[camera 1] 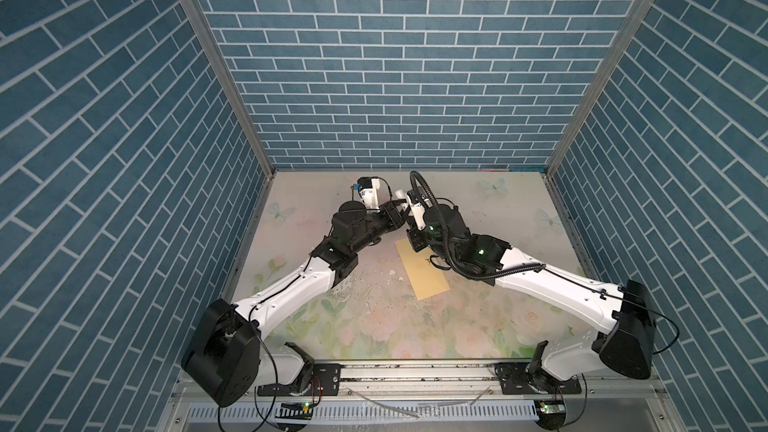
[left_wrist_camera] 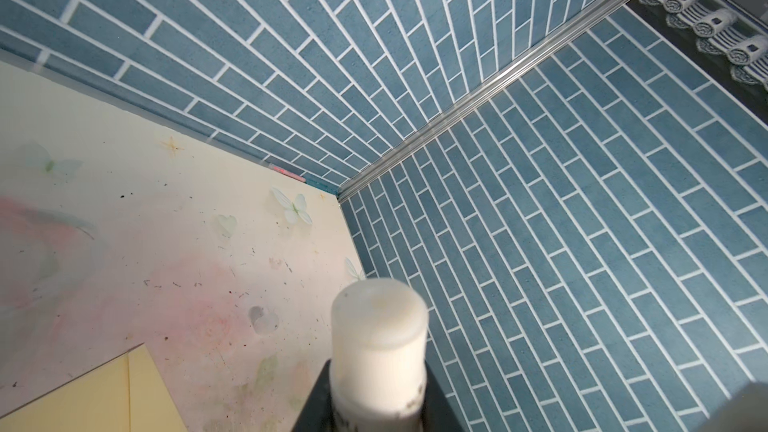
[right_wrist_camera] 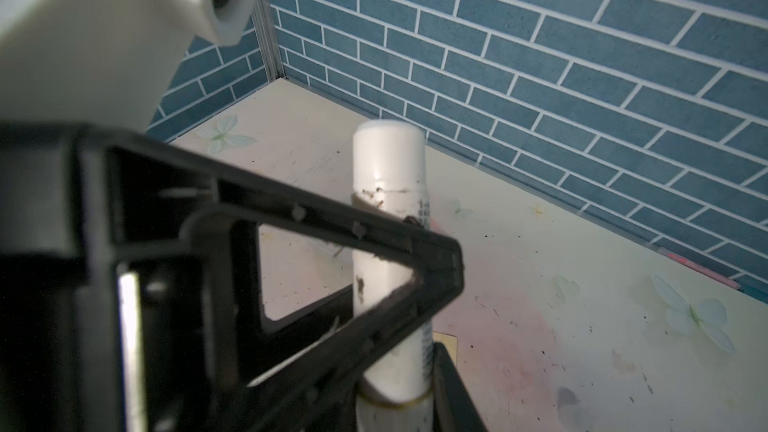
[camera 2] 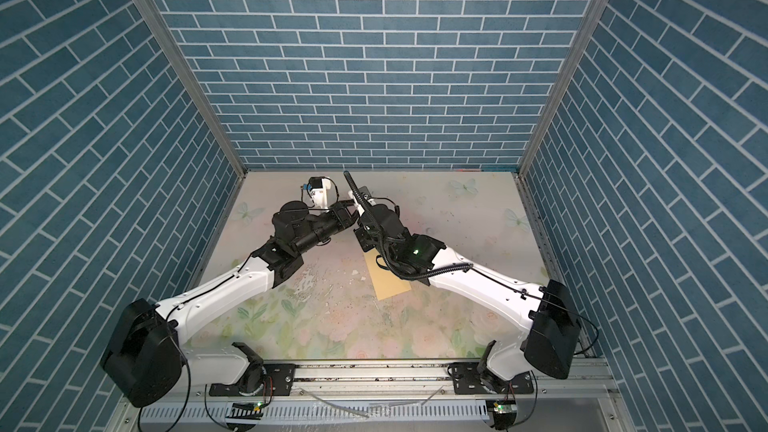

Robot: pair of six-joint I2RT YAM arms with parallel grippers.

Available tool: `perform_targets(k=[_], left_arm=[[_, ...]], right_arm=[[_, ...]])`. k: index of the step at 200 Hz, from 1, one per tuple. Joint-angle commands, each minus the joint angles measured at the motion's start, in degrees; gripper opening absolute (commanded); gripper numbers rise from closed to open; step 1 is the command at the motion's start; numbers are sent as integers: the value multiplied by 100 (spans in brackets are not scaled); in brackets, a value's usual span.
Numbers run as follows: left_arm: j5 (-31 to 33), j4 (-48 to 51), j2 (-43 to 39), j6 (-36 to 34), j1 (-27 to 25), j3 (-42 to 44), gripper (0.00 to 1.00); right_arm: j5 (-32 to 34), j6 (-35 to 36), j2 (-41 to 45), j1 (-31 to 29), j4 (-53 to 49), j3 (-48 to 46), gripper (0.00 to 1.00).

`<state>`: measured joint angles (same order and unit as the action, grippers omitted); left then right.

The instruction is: Place the letter into the envelope and seal it

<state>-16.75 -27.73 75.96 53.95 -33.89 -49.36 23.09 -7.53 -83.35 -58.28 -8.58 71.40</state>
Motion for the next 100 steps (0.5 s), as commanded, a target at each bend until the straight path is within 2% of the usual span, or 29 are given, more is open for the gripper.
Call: perform_targets(k=[1,8,22,36,50,59,83,100], left_arm=[[35,64,-7,-189,-22,-53,0],[32,61,-17,-193,-21,-56,0],[7,74,-56,-198,-21,-73,0],[-28,80,-87,-200,-14,-99,0],[-81,88,-124,-200,-12,-134,0],[-114,92,-140,-181,-12,-151,0],[-230,1,-178,-110,-4,-192,0],[-338,-100,-199,-54,5,-205,0]], right_arm=[[-376,226,240,253,87,-224,8],[-776,51,327,384,84,-280,13],[-1923,-356,511,773,162,-447,30],[-2995,-779,759,1190,564,-792,40],[-4047,-1170,952,1524,1079,-1145,60],[-4659,-1378,995,1708,1332,-1270,68],[-5932,-1894,879,2022,1737,-1415,74],[-6573,-2495,774,2223,2493,-1652,75]])
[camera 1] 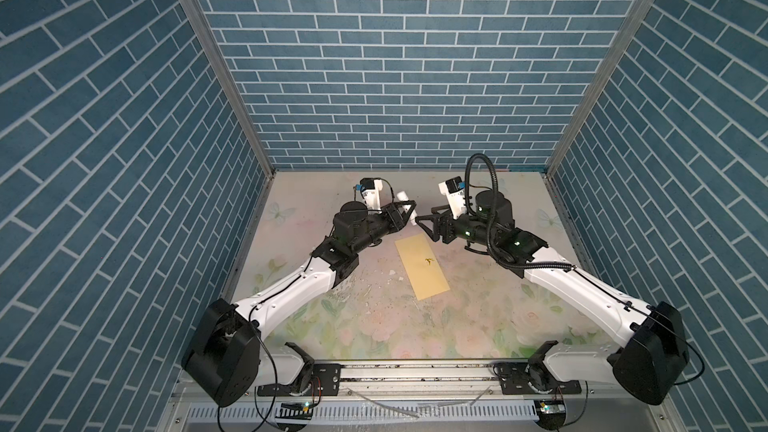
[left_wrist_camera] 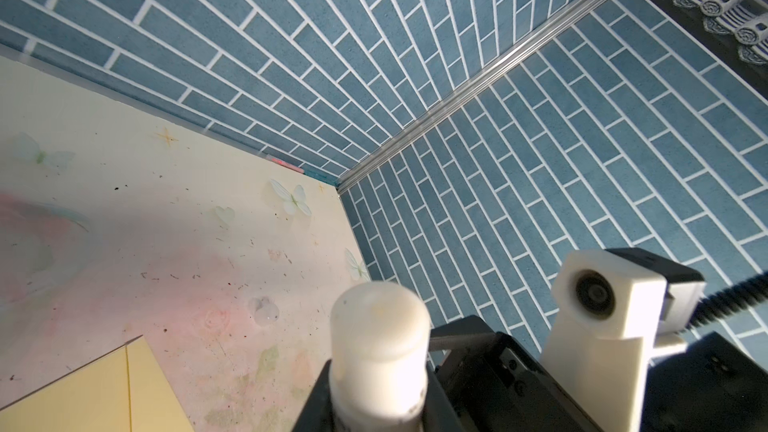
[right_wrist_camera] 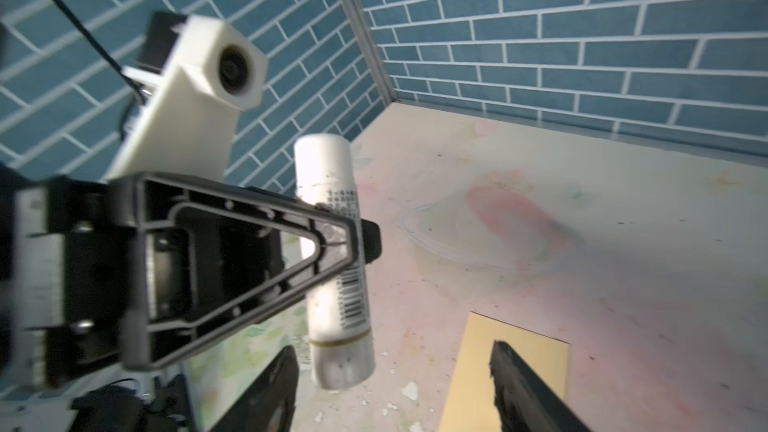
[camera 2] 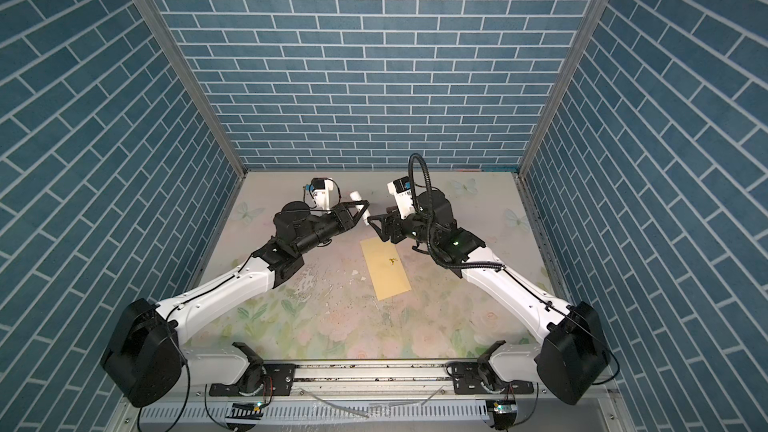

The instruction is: Place the letter into the envelope and seal it

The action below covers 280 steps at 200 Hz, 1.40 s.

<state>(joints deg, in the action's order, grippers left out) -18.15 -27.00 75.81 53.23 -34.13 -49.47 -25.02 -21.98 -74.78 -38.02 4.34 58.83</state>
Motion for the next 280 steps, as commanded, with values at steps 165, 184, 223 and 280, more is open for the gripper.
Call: perform_targets(k=[165,184,223,280], left_arm=[[-444,-459,-260,189,40,-229,0],[-450,-464,-260,200,47,-212,0],[-439,-466,-270,194,40,-151,0],[-167,-84,-339,-53,38,-98,0]], right_arm=[[-2607,-2672,-651,454,3536,-842,40],[-2541,-2732,-652,458,3641,-855,28],[-2333,-2794,-628,453,3701,-885,14],[539,-872,175,-27,561,-311,0]])
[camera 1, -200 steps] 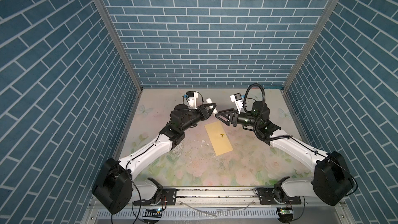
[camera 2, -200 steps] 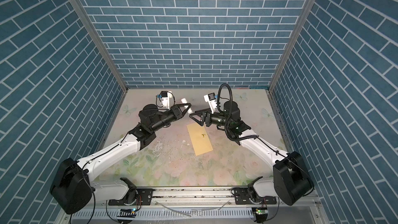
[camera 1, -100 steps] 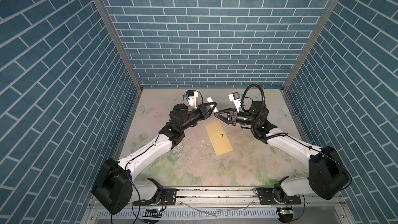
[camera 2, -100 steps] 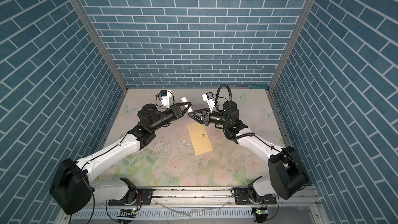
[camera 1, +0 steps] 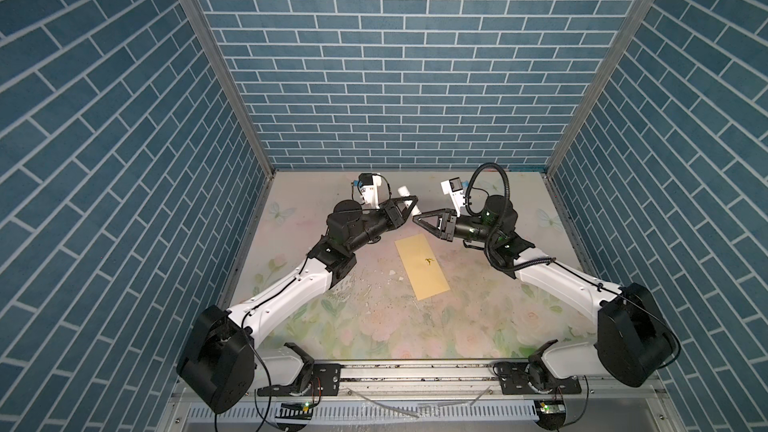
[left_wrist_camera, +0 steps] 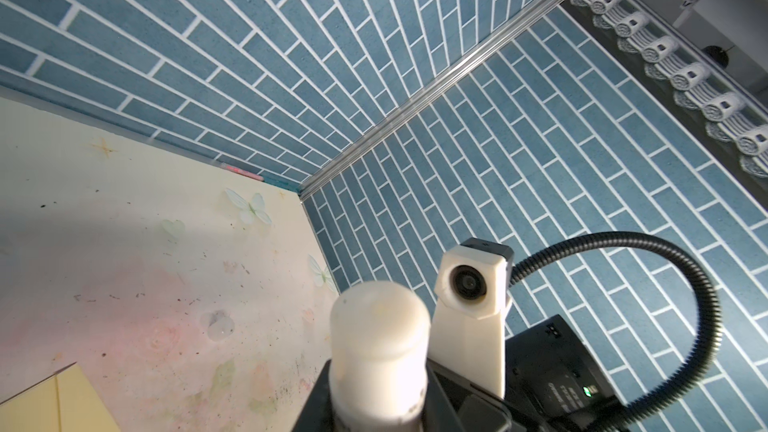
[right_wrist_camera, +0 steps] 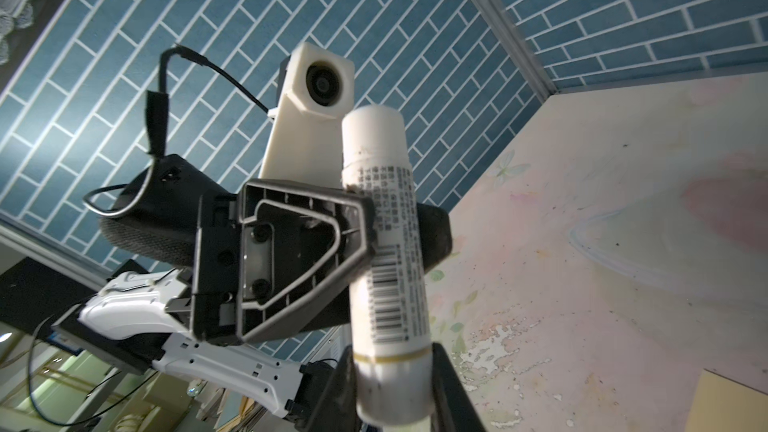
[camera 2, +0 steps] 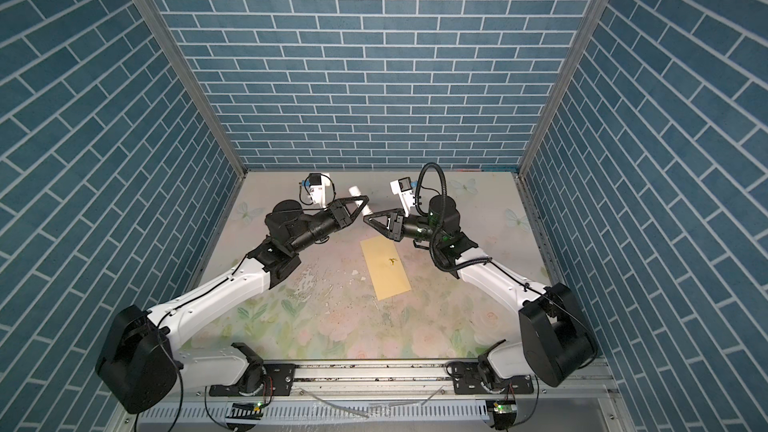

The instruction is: Place the letter into the envelope and seal it

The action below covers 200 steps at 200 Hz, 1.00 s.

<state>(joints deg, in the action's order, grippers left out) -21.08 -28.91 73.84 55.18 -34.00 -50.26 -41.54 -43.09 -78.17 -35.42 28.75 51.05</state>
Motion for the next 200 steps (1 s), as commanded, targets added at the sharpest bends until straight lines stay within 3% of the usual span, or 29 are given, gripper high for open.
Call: perform_targets(k=[1,25,57,77,99,121,141,162,200], left_arm=[[128,110,-142,-250,25,-19,0],[198,125,-101,-245,16,-1,0],[218,87,-37,-221,-1,-9,0],[245,82,-16,-215,-6,-10,0],[270,87,-2,-209,-10,-1,0],[288,67,-2,-205,-10,7,0],[303,61,-13,-216,-8,25,0],[289,47,-40,-211,-2,25,0],[152,-18,-105,-201,7,-9,0]], right_arm=[[2333,1289,527,-319,-1947,494,0],[4905,2589,600,-1236,-3121,1142,0],[7353,3588,-44,-2116,-3725,2011,0],[8594,4282,-586,-2578,-3677,2430,0],[9229,4824,-1002,-2868,-3503,2678,0],[8970,4769,-974,-2891,-3404,2592,0],[8314,4612,-728,-2851,-3324,2360,0],[6968,4169,-357,-2594,-3477,2107,22],[3172,2971,400,-1449,-3078,1285,64]])
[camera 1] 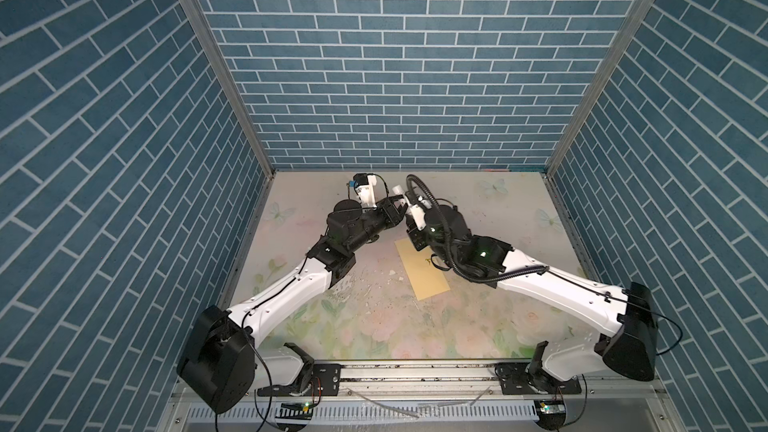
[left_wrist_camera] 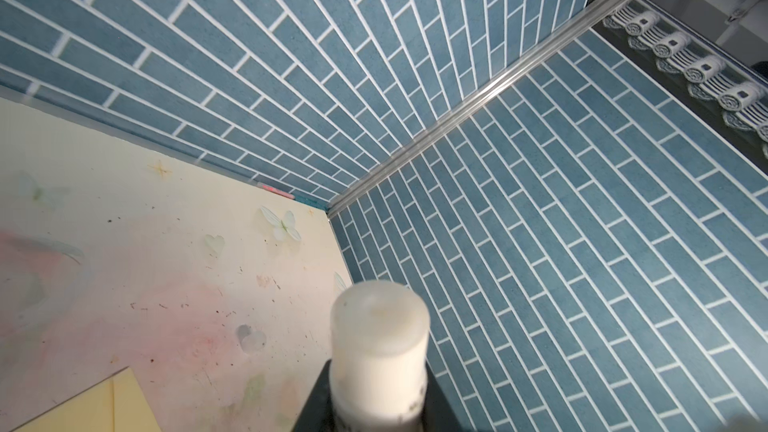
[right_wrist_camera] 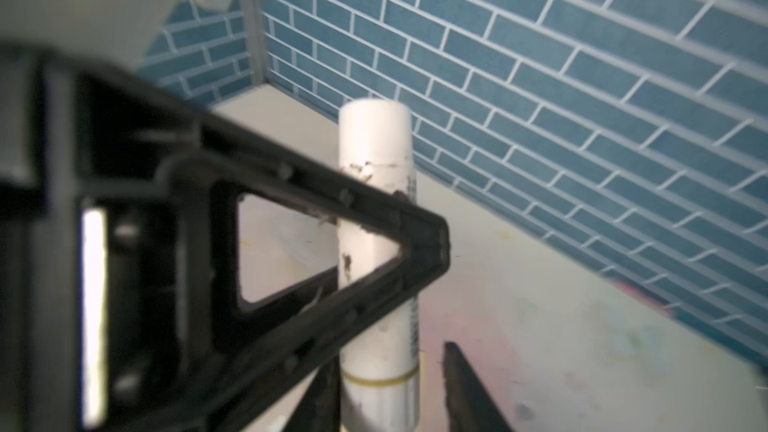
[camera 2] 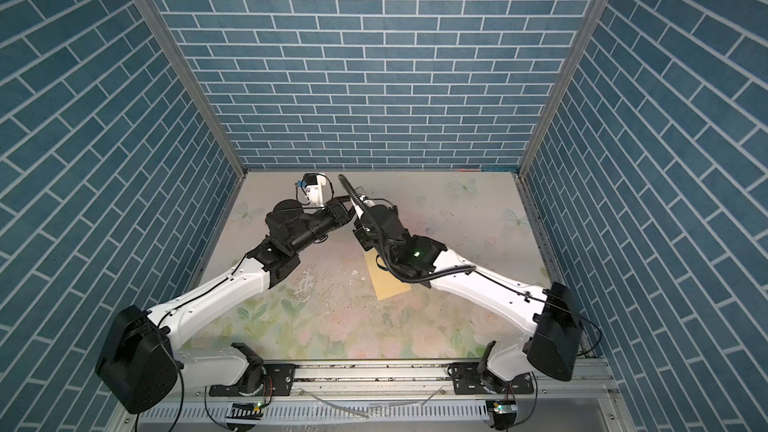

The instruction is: Place the letter into the envelope and seal it

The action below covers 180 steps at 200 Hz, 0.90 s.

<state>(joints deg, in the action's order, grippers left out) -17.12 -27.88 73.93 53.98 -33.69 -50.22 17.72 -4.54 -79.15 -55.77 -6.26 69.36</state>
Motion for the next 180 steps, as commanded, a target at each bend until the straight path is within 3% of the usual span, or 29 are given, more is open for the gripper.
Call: perform_targets(k=[1,28,60,100,144,180], left_arm=[[-254,-121,-115,-76,-19,-14,0],[-434,-189,-142,-60,-15,-83,0],[-626,-398,-132,47,-15,-94,0],[-681,-438,-123,93,-15,-85,0],[-735,-447,-108,112,-22,-76,0],[-748,-494,-65,137,-21,-67,0]], right_arm=[[-2829,-905,511,616,450,-564,65],[-4547,-1532,715,1199,1049,-1088,70],[-5574,-2396,669,1681,2087,-1589,69],[-5877,-2930,526,1854,2935,-1794,65],[-5866,-3104,354,1920,3214,-1718,53],[-5834,-3172,296,1929,3190,-1663,29]])
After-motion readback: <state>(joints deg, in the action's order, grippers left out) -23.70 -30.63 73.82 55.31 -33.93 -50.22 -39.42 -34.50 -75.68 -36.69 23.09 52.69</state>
